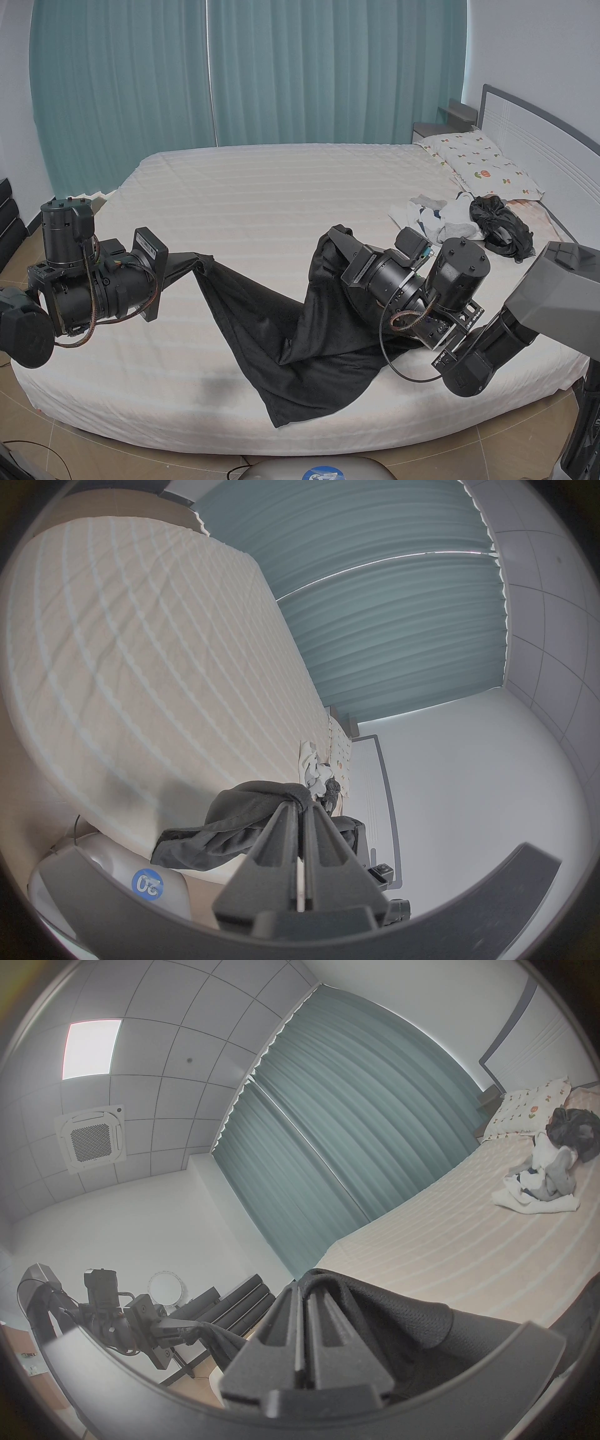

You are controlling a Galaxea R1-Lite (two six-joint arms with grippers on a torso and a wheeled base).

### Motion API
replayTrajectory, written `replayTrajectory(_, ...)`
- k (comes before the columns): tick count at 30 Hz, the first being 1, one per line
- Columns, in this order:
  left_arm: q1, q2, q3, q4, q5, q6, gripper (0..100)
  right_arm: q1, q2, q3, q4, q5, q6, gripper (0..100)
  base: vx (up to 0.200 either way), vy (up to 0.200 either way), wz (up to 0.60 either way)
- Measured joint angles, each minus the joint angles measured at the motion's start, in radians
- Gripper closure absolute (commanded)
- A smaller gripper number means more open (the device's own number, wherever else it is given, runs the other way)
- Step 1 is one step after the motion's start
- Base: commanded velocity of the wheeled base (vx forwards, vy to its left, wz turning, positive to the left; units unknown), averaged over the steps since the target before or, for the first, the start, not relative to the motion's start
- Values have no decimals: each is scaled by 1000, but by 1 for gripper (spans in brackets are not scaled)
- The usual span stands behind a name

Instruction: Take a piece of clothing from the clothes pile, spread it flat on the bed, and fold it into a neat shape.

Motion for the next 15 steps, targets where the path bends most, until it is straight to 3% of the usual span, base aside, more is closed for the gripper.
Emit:
replayTrajectory(2, -1, 1, 1, 1, -2, 0, 100, 0, 2, 0, -1, 0, 0, 100, 0, 200, 0)
replayTrajectory(14, -14, 4, 11, 4, -11, 5, 100, -31, -1, 28, -2, -10, 0, 100, 0, 0, 0)
replayTrajectory(15, -15, 4, 11, 6, -11, 5, 100, -36, -3, 37, -3, -10, 0, 100, -200, 0, 0)
